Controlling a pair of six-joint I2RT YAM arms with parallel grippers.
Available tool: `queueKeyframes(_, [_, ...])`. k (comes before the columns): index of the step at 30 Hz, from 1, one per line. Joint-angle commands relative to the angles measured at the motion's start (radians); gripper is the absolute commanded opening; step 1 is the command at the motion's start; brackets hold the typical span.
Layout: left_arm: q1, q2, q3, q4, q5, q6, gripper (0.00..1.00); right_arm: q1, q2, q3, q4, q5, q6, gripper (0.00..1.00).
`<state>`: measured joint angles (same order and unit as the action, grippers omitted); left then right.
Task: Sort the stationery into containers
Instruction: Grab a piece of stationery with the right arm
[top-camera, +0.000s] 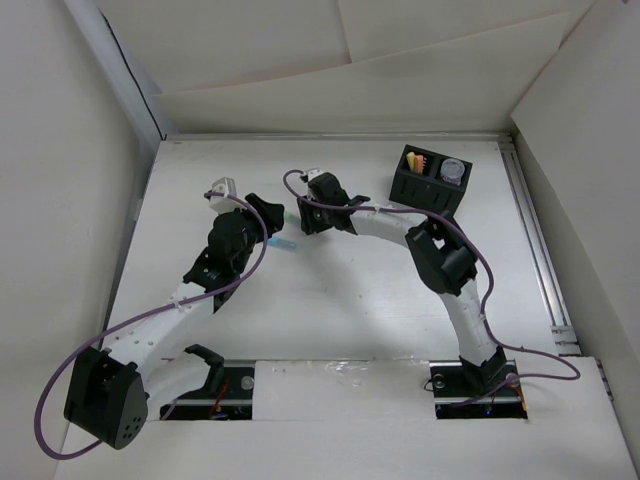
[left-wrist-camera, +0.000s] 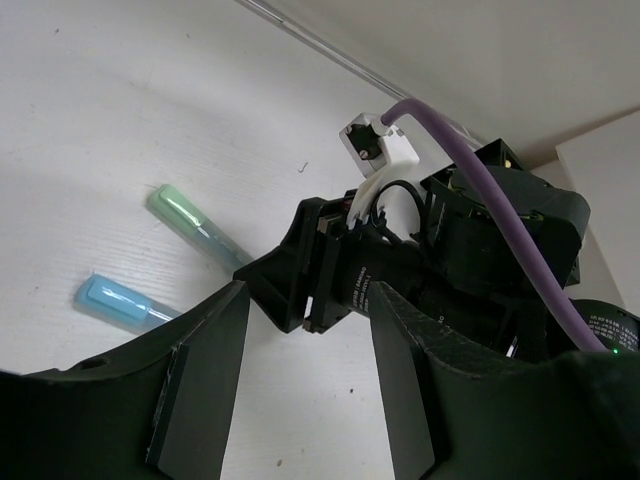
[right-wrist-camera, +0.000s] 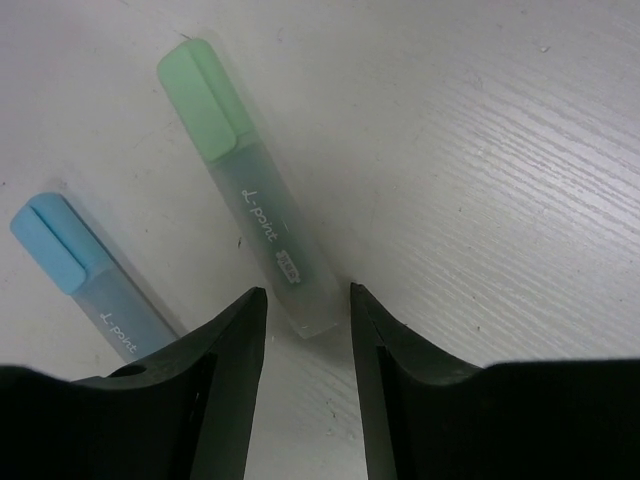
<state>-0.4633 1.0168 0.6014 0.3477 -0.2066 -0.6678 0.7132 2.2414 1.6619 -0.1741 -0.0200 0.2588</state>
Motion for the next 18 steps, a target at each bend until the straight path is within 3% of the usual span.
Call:
queueKeyframes(1, [0.000, -0.006, 0.001, 0.048, 0.013, -0.006, 0.47, 0.015, 0.012, 0.013, -0.002, 0.022, 0.000, 0.45])
queueKeyframes(9, [0.000, 0.003, 0.001, 0.048, 0.022, -0.006, 0.47, 0.015, -0.009, -0.007, -0.002, 0.022, 0.000, 0.13])
queueKeyframes(18, [0.000, 0.003, 0.001, 0.048, 0.032, -0.006, 0.47, 0.006, -0.092, -0.059, 0.028, 0.012, 0.000, 0.06])
